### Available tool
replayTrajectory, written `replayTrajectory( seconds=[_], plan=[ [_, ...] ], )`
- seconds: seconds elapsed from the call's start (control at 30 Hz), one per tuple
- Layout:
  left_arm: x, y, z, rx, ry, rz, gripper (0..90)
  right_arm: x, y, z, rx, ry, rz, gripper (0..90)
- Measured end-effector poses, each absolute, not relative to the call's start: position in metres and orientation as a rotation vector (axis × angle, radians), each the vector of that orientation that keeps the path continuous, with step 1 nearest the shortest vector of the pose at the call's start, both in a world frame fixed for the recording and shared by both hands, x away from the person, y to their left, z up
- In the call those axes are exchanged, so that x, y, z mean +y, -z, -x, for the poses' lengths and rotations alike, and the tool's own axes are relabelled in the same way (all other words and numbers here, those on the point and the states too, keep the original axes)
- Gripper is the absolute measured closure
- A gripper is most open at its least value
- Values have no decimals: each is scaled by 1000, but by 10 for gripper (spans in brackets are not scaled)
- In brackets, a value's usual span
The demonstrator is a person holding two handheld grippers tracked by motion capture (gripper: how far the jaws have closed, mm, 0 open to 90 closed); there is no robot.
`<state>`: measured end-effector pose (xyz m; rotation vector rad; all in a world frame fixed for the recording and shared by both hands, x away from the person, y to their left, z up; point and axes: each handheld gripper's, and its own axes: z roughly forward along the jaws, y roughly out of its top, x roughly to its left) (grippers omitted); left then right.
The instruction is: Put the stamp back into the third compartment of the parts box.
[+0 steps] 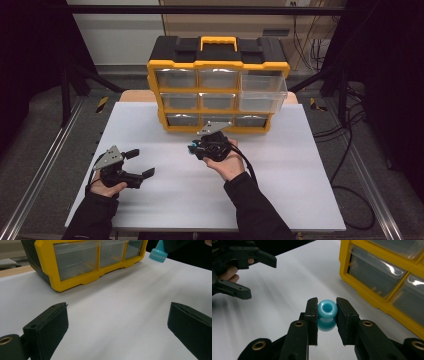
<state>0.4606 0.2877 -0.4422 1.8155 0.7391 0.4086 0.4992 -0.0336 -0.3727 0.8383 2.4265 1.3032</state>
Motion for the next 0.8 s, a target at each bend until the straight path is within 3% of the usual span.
replayTrajectory(
  seconds=[0.8],
  plan=[
    [288,443,-461,739,-408,-1819,28,-57,325,-492,2345,-1342,-800,721]
  ],
)
